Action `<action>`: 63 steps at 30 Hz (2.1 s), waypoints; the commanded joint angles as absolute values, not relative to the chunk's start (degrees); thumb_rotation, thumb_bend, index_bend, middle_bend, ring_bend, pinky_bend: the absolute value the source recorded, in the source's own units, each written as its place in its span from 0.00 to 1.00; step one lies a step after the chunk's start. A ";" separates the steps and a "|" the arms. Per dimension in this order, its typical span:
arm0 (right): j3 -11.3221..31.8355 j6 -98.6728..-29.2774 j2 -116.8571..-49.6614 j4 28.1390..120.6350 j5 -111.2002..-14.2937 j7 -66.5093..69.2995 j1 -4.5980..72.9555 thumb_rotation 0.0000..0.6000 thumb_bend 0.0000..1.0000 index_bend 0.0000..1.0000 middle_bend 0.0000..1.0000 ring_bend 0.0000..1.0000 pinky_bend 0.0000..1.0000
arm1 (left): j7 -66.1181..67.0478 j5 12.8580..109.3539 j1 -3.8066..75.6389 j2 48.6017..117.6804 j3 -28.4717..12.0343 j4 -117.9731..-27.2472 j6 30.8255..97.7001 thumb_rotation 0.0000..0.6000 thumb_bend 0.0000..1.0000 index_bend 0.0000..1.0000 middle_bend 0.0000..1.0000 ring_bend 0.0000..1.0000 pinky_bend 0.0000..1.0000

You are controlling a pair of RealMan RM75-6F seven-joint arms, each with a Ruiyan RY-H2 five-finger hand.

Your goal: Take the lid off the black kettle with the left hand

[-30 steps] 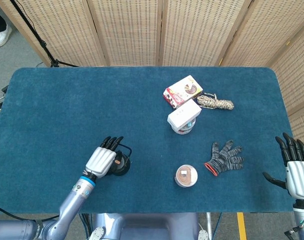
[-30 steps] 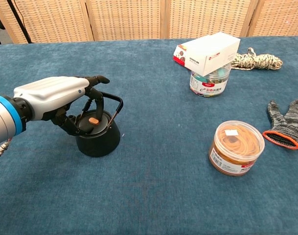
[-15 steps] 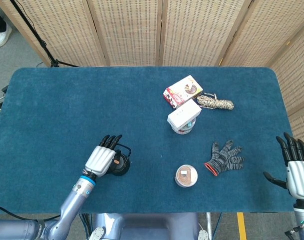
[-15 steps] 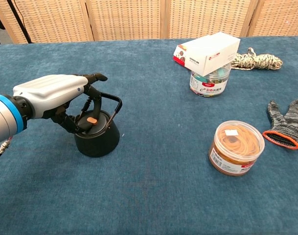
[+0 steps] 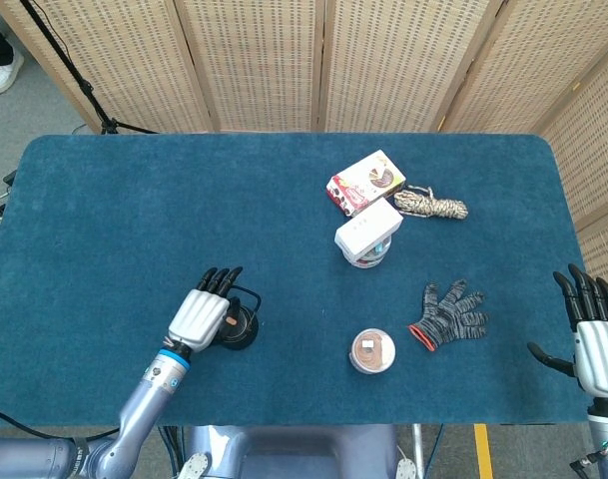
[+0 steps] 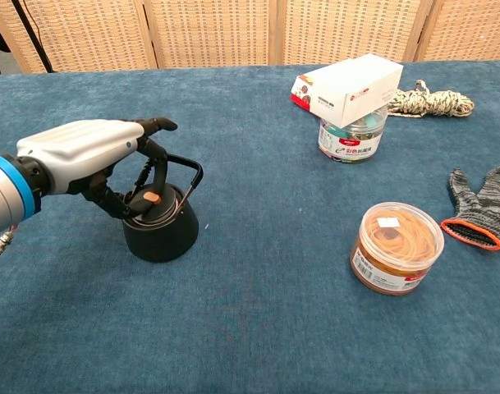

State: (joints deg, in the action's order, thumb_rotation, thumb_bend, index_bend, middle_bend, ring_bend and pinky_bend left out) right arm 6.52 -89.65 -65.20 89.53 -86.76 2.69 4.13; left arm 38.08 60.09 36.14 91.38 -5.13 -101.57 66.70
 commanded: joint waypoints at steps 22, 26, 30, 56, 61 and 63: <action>6.14 -89.45 -65.65 89.76 -87.18 1.67 4.21 1.00 0.00 0.00 0.00 0.00 0.00 | 27.89 61.95 32.83 80.54 -6.63 -100.98 68.06 1.00 0.39 0.61 0.00 0.00 0.00; 6.22 -89.22 -65.76 89.56 -86.87 1.51 4.27 1.00 0.00 0.00 0.00 0.00 0.00 | 24.05 61.08 32.46 82.52 -6.30 -93.30 65.75 1.00 0.39 0.61 0.00 0.00 0.00; 6.23 -88.95 -65.85 89.43 -86.73 1.44 4.38 1.00 0.00 0.00 0.00 0.00 0.00 | 21.74 61.32 32.37 84.10 -6.24 -89.22 64.49 1.00 0.40 0.61 0.00 0.00 0.00; 6.44 -89.53 -65.56 89.69 -86.77 2.16 4.20 1.00 0.00 0.00 0.00 0.00 0.00 | 20.19 63.49 30.04 80.79 -6.20 -93.60 65.40 1.00 0.12 0.01 0.00 0.00 0.00; 6.45 -89.90 -65.47 89.92 -86.94 2.06 4.06 1.00 0.00 0.00 0.00 0.00 0.00 | 17.65 68.89 25.64 74.90 -4.77 -96.58 72.40 1.00 0.05 0.00 0.00 0.00 0.00; 6.45 -90.03 -65.50 89.94 -87.02 1.68 4.03 1.00 0.00 0.00 0.00 0.00 0.00 | 16.98 71.02 23.14 73.22 -4.10 -96.23 76.59 1.00 0.04 0.00 0.00 0.00 0.00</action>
